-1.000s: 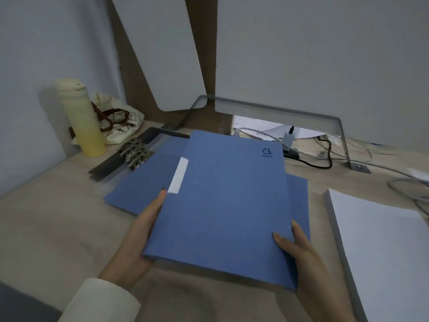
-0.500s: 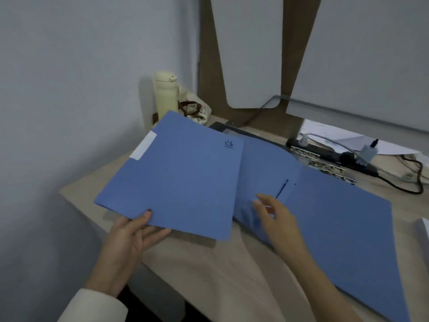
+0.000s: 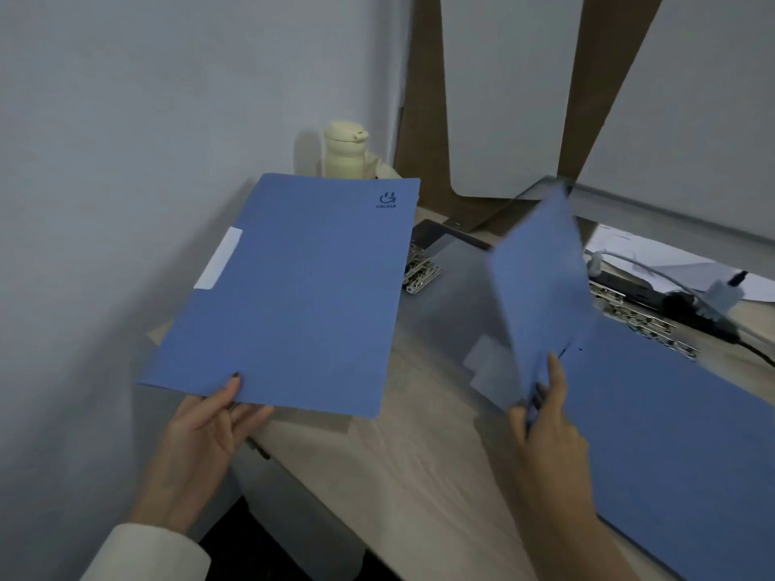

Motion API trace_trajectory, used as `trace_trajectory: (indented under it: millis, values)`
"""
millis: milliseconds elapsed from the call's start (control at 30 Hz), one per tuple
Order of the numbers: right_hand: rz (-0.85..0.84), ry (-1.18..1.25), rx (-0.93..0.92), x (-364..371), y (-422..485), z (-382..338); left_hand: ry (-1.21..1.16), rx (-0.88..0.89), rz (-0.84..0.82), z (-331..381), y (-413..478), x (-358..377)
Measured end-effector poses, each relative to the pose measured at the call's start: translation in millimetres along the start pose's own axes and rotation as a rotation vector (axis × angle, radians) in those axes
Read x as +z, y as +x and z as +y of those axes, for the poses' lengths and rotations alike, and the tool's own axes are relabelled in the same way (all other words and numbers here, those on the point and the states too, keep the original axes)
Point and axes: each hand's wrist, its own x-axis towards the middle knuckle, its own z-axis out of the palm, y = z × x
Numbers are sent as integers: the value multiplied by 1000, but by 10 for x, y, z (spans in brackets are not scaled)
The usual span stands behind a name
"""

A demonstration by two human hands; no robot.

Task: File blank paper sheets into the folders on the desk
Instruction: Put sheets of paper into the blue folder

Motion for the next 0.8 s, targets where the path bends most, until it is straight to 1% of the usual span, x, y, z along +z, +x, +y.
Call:
trace_trajectory:
  millis: [67, 133, 233, 400, 500, 633, 700, 800]
  values:
    - [45, 129, 109, 0, -20, 30, -5, -25, -15, -25, 48, 8]
    - [113, 155, 194, 59, -14, 134, 14, -60, -44, -67, 102, 58]
    - [134, 148, 190, 79, -19, 157, 82, -133, -100, -159, 186, 212]
    - [56, 195, 114, 14, -29, 99, 248, -246, -158, -320, 345, 497]
    - [42, 162, 107, 5, -31, 67, 308, -293, -170, -418, 400, 570]
    - [-75, -3, 19, -16, -117, -10, 358, -324, -153, -468, 439, 604]
    - [-90, -68, -22, -24, -148, -34, 390, -299, -122, -475, 442, 594]
    - [-91, -145, -39, -19, -136, -35, 399, -220, -26, -472, 436, 552]
